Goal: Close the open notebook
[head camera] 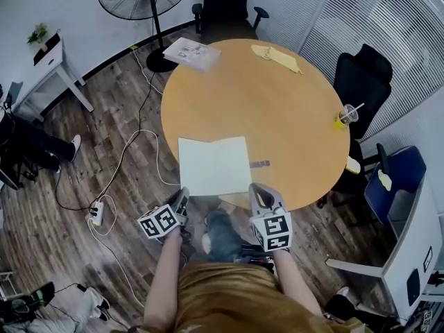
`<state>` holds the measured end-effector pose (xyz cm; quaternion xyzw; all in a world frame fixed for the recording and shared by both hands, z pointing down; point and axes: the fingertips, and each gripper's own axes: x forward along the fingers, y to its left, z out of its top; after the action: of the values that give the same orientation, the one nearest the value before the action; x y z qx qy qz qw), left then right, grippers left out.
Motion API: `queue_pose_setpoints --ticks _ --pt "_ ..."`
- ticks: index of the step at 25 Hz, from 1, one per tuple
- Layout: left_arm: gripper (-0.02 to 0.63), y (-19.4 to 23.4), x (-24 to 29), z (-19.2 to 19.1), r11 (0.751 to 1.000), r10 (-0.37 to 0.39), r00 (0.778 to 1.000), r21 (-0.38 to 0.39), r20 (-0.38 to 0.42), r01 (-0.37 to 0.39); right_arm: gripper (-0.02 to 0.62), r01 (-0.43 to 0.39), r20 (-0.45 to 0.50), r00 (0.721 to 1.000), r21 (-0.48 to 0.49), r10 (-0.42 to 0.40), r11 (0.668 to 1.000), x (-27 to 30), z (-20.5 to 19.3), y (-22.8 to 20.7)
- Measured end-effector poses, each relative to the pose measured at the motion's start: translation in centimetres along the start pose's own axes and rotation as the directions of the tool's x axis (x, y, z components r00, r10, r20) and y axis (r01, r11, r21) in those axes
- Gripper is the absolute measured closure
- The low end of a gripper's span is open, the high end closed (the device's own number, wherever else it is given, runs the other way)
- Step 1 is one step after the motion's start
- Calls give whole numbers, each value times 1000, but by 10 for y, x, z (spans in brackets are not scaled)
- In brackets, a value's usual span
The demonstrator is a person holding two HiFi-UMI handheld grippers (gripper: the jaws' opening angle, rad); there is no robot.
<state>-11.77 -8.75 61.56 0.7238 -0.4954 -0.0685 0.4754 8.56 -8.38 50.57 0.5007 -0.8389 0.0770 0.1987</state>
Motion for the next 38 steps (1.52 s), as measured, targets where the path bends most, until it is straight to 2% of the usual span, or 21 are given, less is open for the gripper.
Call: queue_pose_setpoints --ticks 13,26,31,34,38 --pt "569 -17 4 16 994 -17 1000 107 -4 17 583 22 18 1000 8 -22 1000 -5 8 0" --pt "566 -45 11 22 967 -37 999 251 -16 40 583 23 16 1000 9 -23 1000 -5 10 -3" --pt "566 -49 11 20 958 -43 999 283 -31 51 583 11 13 1000 5 -11 1000 -4 8 0" --pt "565 -55 12 18 944 -45 998 325 -52 59 583 2 12 1000 5 -2 1000 -3 8 1" --pt "555 -70 17 14 908 -59 994 409 -89 90 583 -2 14 1000 9 2 1000 -1 10 0"
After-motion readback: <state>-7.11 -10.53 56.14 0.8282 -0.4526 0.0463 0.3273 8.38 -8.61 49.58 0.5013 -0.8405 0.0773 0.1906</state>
